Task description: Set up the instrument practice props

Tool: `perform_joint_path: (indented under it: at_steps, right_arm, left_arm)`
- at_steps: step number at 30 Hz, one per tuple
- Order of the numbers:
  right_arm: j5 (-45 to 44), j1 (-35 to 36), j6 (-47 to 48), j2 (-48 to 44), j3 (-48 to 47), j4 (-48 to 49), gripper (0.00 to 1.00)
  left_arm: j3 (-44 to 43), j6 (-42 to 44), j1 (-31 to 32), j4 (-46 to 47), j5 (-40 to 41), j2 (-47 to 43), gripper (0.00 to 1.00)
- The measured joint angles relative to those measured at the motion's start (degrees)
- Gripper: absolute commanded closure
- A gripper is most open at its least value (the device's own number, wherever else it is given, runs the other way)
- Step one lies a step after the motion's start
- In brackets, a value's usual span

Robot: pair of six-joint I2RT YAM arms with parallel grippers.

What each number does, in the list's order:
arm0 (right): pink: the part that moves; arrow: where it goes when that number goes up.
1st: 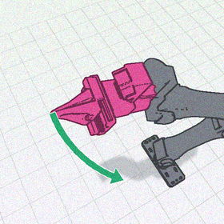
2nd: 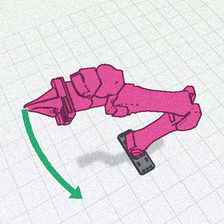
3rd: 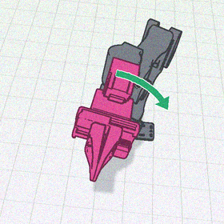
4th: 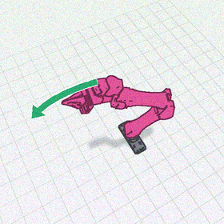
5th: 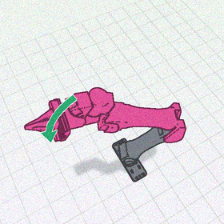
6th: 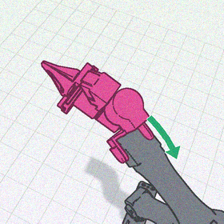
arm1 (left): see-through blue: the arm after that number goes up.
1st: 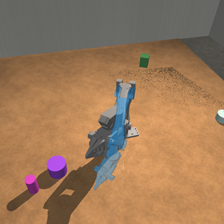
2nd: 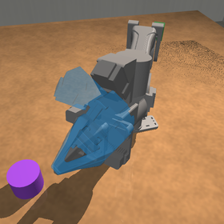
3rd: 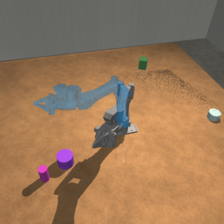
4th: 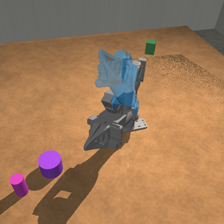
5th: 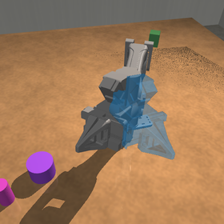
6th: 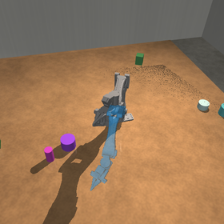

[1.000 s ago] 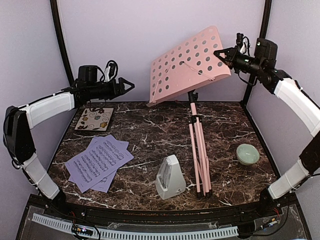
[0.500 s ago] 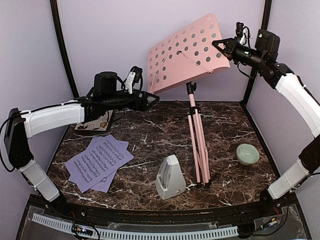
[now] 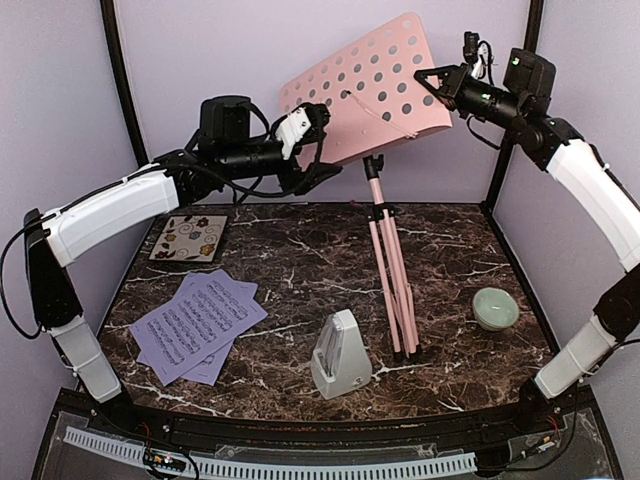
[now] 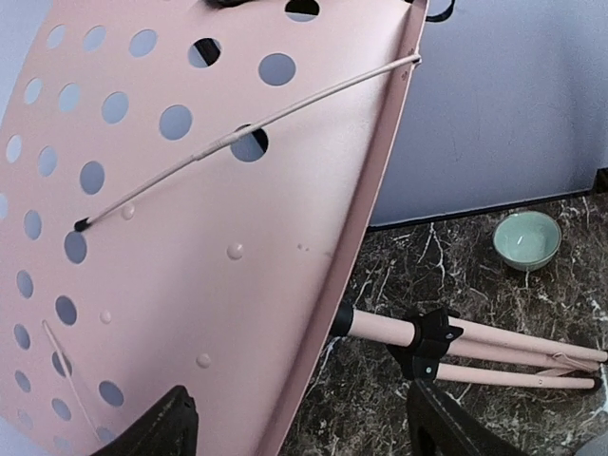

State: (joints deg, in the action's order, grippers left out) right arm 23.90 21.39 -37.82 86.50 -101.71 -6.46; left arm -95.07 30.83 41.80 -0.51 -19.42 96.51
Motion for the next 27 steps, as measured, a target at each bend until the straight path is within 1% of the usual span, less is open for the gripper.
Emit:
perform_joint_path:
  at_steps: [3,6,8,12,16,18,19,22,23,27]
  right_arm:
    - [-0.42,1.03,0.28,0.66,-0.46,0.07,1.0]
    - [-0.68,1.92,0.31,1.11,-0.7,0.33,1.0]
    - [-0.83,2.27,0.46,1.27,-0.72,0.35,1.0]
    - [-1.46,2.84,0.55,1.75,-0.87,0.35,1.0]
    - [-1.44,3.65,0.79,2.21,-1.68,-0.07,1.0]
    - [-1.27,3.89,0.94,2.21,-1.88,-0.04,1.0]
    - [-1.01,4.07,0.94,2.21,-2.01,-0.09,1.0]
    - [-0.33,4.39,1.01,2.23,-2.36,-0.11,1.0]
    - [-0.37,4.48,1.01,2.23,-2.45,-0.2,1.0]
    - [-0.55,4.48,0.92,2.34,-2.51,-0.28,1.0]
  left_arm:
    - [-3.52,4.72,1.22,-2.75,-0.04,3.41,0.33]
    - [-3.54,8.28,3.04,-4.31,1.66,5.25,0.36]
    - [-3.58,10.47,3.8,-4.33,4.39,6.16,0.39]
    - [-4.79,13.03,3.85,-4.72,7.21,6.6,0.48]
    - [-5.4,14.51,3.87,-5.14,9.7,6.69,0.5]
    - [-5.49,14.73,3.87,-5.2,10.75,6.8,0.55]
    - [-5.81,14.93,3.87,-5.35,11.43,7.02,0.61]
    - [-6.56,14.95,3.87,-5.31,12.94,7.72,0.87]
    - [-6.73,15.04,3.87,-5.2,13.46,7.87,0.91]
    - [-6.91,15.08,3.87,-4.42,16.04,8.35,0.99]
